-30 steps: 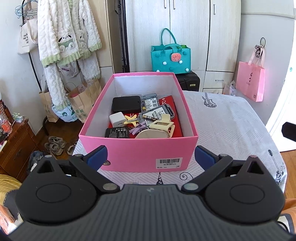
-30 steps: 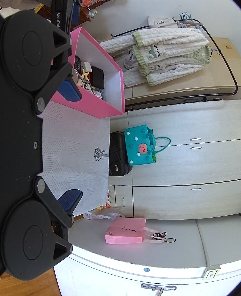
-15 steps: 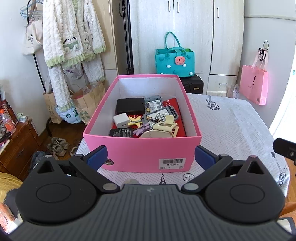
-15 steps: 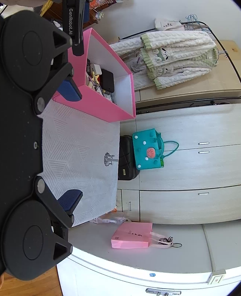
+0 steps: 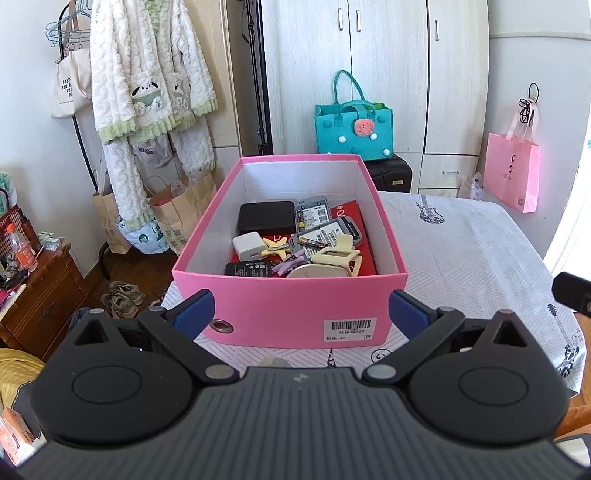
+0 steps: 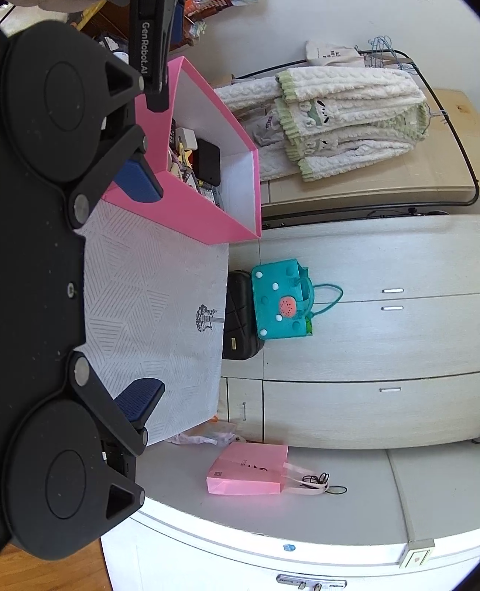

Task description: Organize rigid objects

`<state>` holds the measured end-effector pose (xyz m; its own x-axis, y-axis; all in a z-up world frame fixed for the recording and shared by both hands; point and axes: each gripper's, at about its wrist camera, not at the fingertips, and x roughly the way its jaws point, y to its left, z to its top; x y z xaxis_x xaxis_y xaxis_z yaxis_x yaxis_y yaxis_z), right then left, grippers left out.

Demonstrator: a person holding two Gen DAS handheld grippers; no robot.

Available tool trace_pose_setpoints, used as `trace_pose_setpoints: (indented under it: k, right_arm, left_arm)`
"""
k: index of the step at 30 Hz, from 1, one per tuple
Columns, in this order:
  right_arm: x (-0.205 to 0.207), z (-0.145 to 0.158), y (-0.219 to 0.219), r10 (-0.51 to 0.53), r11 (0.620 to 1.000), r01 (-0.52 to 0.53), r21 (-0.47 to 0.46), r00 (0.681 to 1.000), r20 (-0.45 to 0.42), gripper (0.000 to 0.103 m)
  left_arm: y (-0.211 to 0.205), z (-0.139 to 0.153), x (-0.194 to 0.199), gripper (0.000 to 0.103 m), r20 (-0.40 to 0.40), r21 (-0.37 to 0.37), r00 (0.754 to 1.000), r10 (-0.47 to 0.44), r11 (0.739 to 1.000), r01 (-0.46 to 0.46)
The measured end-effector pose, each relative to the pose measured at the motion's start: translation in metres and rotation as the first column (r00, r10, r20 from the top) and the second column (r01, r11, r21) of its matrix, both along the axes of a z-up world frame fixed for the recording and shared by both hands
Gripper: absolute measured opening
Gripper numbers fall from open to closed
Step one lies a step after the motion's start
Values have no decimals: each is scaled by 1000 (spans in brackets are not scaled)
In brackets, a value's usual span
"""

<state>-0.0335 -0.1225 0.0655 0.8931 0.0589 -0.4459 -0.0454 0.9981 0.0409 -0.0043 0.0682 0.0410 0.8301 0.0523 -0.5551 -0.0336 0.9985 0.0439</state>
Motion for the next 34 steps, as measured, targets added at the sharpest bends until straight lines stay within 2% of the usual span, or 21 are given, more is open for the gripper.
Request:
trace_pose_setpoints:
  k: [11,34]
  right_arm:
    - [-4,0,-5,-28,1000,28,7,1000,8,103]
    - [-2,-3,-9,-32,999,32,14,999,0,103]
  left_arm:
    - [0,1,-6,103,7,-7,1000,-30,1000,30]
    - [-2,-1,-9,103,15,23,999,-30,999,30]
